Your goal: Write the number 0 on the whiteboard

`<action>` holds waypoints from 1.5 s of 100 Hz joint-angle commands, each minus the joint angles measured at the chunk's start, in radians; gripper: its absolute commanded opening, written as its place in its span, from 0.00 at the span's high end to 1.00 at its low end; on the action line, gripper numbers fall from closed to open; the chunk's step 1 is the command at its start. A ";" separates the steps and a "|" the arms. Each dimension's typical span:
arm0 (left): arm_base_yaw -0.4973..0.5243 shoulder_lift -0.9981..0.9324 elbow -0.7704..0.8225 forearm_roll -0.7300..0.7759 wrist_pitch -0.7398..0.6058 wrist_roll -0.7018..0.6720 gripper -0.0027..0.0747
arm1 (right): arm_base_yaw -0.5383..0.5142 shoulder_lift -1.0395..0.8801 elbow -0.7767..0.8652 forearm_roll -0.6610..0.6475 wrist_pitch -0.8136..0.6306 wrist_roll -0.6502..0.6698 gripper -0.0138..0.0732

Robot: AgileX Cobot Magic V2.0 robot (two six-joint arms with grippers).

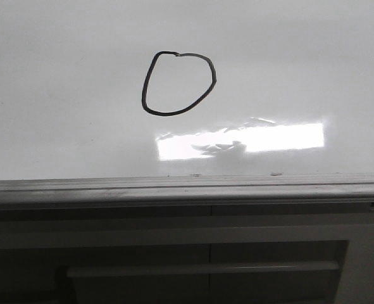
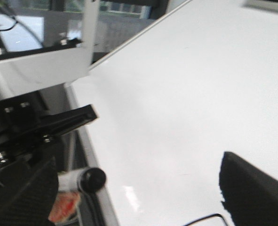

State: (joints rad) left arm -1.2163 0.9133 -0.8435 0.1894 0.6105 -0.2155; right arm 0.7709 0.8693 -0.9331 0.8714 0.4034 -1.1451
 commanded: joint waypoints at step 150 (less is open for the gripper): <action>0.426 0.366 0.093 0.617 -0.387 -1.142 0.99 | -0.253 -0.320 0.411 0.118 -0.045 0.135 0.92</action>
State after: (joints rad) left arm -0.7905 1.2830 -0.7276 0.8044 0.2126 -1.3477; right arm 0.5254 0.5499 -0.4962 0.9561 0.4072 -1.0115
